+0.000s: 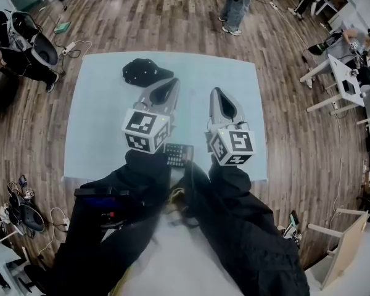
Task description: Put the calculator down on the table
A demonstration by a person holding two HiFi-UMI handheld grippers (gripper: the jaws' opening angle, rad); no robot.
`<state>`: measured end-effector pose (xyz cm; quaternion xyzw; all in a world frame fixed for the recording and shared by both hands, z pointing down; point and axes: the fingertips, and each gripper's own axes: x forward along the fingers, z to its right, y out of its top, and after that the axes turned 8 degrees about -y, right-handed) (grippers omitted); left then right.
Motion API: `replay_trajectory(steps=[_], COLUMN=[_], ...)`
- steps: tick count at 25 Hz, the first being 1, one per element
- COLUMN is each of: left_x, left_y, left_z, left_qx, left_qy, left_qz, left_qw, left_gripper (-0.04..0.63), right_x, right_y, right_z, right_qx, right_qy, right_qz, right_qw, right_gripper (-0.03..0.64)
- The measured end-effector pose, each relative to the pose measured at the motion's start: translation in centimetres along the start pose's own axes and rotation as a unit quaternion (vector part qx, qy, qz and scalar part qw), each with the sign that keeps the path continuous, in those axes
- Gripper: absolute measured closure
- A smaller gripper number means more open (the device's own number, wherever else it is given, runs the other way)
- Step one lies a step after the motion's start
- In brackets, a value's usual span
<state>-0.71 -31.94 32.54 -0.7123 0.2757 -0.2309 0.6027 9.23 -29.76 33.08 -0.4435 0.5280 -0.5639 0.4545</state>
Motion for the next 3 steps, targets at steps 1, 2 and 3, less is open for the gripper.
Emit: replay_trajectory(steps=[1, 2, 3], left_x=[0.01, 0.03, 0.06], left_y=[-0.01, -0.01, -0.02], left_z=[-0.01, -0.01, -0.01], left_qx=[0.000, 0.000, 0.000], left_qy=[0.000, 0.000, -0.001], left_qz=[0.000, -0.001, -0.001], left_qw=[1.0000, 1.0000, 1.0000], left_gripper=[0.594, 0.594, 0.594], right_x=[0.02, 0.05, 0.09], right_y=[-0.04, -0.08, -0.11], right_z=[-0.04, -0.08, -0.11], right_qx=[0.000, 0.000, 0.000], right_qy=[0.001, 0.002, 0.002], right_qz=[-0.001, -0.001, -0.002], right_qw=[1.000, 1.000, 1.000], right_gripper=[0.620, 0.620, 0.618])
